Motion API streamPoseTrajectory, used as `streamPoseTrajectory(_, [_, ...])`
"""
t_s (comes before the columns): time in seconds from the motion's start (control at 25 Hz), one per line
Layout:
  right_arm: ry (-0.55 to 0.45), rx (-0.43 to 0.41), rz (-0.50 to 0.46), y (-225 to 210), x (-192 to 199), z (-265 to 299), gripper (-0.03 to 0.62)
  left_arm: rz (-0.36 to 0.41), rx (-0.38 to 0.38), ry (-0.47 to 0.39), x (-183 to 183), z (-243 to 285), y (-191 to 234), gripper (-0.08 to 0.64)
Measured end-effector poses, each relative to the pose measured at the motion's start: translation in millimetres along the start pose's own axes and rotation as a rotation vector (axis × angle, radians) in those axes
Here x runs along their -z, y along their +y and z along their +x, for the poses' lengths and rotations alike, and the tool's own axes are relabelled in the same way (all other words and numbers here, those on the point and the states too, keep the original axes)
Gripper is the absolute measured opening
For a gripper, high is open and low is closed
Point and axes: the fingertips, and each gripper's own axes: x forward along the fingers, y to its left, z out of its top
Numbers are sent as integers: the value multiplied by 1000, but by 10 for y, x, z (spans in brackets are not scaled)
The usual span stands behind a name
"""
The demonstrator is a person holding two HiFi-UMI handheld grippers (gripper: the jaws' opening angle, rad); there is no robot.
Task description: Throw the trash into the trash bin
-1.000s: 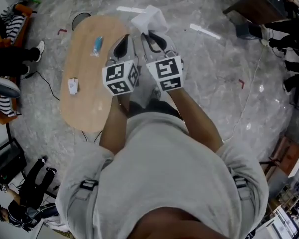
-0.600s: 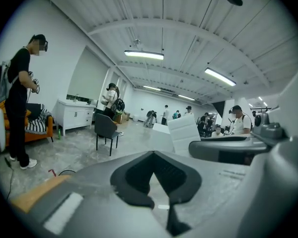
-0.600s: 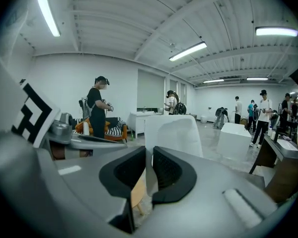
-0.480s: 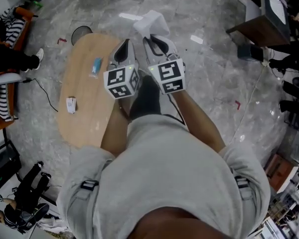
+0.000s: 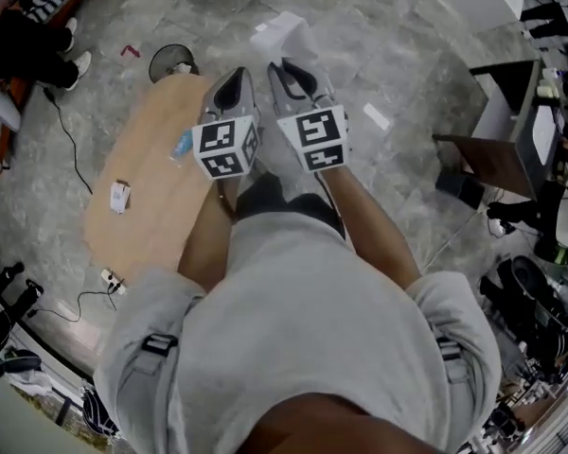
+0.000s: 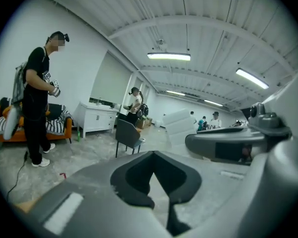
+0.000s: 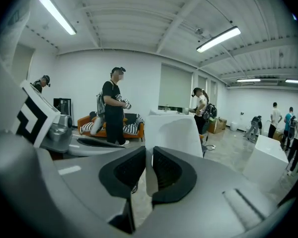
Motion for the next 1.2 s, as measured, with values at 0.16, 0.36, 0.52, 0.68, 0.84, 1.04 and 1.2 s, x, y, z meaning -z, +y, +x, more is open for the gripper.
streamPoseTrajectory(0.16, [-8, -163, -55, 220, -257, 632, 52, -56, -168, -58, -260, 22, 635, 18])
streamPoseTrajectory(0.36, [-6, -387, -135, 607, -427, 1309, 52, -121, -402, -104, -402, -98, 1388, 18])
streamPoseTrajectory(0.52, [-10, -546, -175, 817, -510, 1844, 52, -184, -571, -138, -413, -88, 1863, 18])
streamPoseTrajectory(0.68, [11, -726, -249, 994, -476, 2277, 52, -213, -759, -146, -334, -21, 2175, 18])
streamPoseTrajectory(0.84, [37, -858, -302, 1022, -455, 2481, 52, -306, -897, -158, -241, 25, 2242, 18])
streamPoseTrajectory(1.04, [41, -931, -319, 1308, -363, 2483, 52, -327, -966, -189, -161, -172, 2343, 18])
streamPoseTrajectory(1.2, [32, -972, -341, 1560, -383, 2440, 52, -342, -1001, -201, -125, -407, 2419, 18])
